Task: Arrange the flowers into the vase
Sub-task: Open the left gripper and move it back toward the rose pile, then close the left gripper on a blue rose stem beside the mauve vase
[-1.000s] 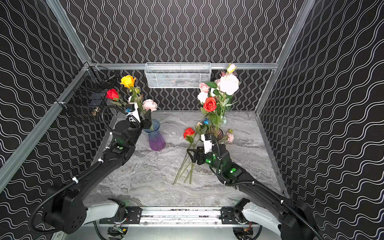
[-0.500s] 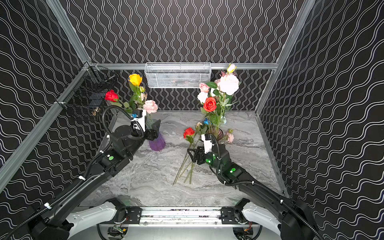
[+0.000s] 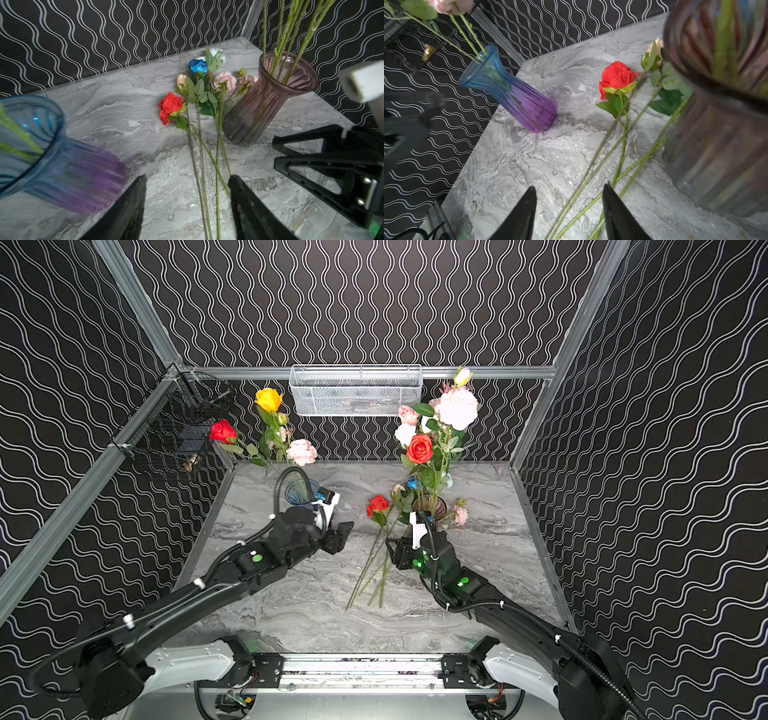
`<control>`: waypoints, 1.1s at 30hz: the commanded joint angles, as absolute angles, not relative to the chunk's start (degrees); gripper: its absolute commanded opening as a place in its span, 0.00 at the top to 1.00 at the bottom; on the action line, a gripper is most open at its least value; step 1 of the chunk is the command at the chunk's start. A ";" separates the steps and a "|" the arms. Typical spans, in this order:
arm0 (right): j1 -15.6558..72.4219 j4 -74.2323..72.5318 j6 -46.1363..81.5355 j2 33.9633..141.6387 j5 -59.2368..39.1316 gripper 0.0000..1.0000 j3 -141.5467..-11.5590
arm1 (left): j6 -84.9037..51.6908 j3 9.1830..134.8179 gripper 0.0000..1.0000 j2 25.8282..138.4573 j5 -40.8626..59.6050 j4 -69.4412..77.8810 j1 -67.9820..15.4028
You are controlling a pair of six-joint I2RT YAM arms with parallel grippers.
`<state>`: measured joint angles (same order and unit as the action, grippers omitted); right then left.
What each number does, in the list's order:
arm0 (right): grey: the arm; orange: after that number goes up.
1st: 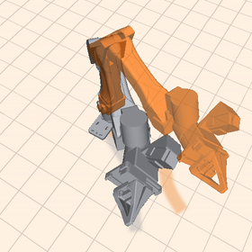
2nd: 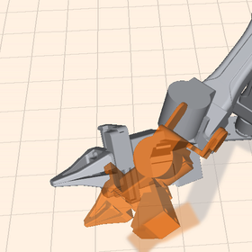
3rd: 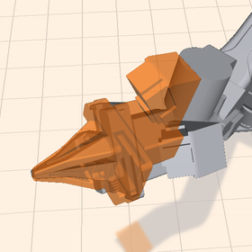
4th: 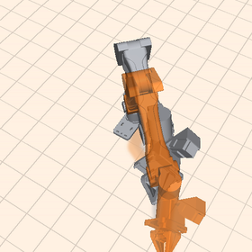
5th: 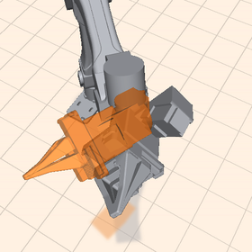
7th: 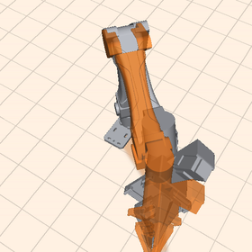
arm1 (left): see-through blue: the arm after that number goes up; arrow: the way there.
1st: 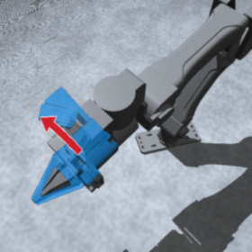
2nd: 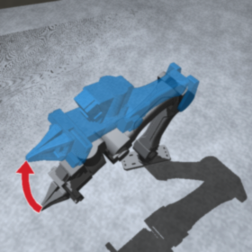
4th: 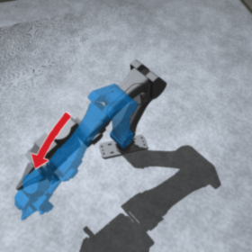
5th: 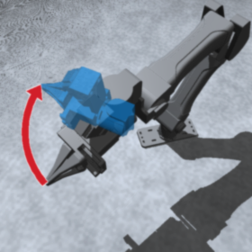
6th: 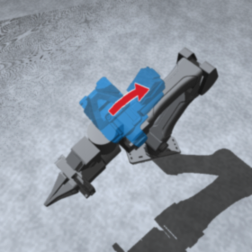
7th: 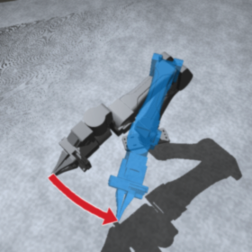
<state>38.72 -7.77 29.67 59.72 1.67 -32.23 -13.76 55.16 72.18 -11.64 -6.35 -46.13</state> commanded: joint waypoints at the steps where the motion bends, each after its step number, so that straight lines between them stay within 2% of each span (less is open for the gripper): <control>1: 38.70 -7.39 31.10 59.73 3.96 0.47 -32.04 | -16.33 55.91 0.36 77.54 -10.37 -5.37 -46.91; 10: 38.67 -6.20 31.25 59.16 4.91 0.47 -31.90 | -17.58 64.89 0.38 99.57 -11.46 -6.52 -47.42; 16: 38.58 -4.83 30.45 58.60 5.82 0.47 -32.09 | -17.56 72.14 0.39 110.39 -11.24 -8.66 -47.39; 23: 38.63 -4.95 30.08 58.87 5.59 0.47 -31.82 | -17.82 77.77 0.45 117.31 -15.54 -11.33 -46.46; 28: 38.52 -5.35 29.81 59.22 5.53 0.47 -31.63 | -19.42 75.76 0.53 118.63 -13.06 -6.76 -44.99; 31: 38.58 -4.92 29.48 59.10 5.50 0.47 -31.79 | -20.03 74.88 0.62 119.35 -11.15 -5.40 -44.05; 33: 38.50 -5.17 29.44 59.17 5.69 0.47 -31.73 | -20.04 74.10 0.63 119.26 -9.93 -4.13 -43.71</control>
